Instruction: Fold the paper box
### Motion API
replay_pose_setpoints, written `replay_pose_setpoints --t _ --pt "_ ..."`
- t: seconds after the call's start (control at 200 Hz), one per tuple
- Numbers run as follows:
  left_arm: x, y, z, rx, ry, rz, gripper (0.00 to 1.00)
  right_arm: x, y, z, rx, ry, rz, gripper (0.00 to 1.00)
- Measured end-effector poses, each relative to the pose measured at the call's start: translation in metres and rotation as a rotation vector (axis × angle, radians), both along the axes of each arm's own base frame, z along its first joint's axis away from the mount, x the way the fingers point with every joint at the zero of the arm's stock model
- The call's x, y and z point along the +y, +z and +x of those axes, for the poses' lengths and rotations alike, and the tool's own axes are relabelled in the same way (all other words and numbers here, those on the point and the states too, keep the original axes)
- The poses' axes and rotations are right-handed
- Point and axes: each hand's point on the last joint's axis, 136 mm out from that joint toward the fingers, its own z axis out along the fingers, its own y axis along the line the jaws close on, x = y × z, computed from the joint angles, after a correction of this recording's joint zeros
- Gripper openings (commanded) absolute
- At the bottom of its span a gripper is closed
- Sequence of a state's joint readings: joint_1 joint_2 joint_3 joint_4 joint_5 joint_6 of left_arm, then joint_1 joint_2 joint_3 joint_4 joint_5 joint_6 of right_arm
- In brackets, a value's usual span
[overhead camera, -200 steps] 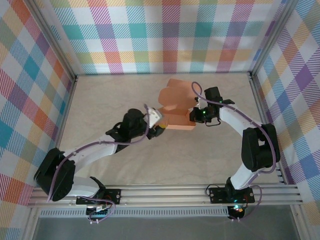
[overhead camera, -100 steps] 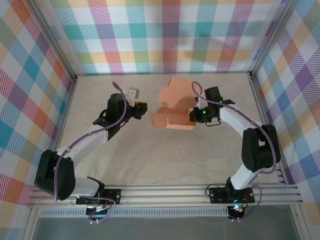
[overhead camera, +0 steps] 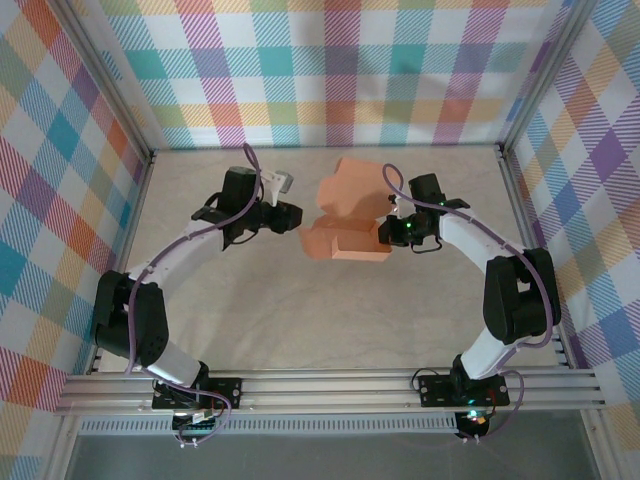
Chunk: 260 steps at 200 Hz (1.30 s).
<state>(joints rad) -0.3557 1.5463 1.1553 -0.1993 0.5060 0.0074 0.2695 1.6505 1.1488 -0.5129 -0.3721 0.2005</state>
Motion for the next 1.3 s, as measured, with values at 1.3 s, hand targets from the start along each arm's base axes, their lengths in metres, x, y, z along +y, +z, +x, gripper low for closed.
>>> replay_pose_setpoints --t 1.3 --pt "-0.033 -0.036 -0.018 0.131 -0.086 0.026 0.51 0.003 -0.011 0.004 0.0 0.002 -0.046 0.0"
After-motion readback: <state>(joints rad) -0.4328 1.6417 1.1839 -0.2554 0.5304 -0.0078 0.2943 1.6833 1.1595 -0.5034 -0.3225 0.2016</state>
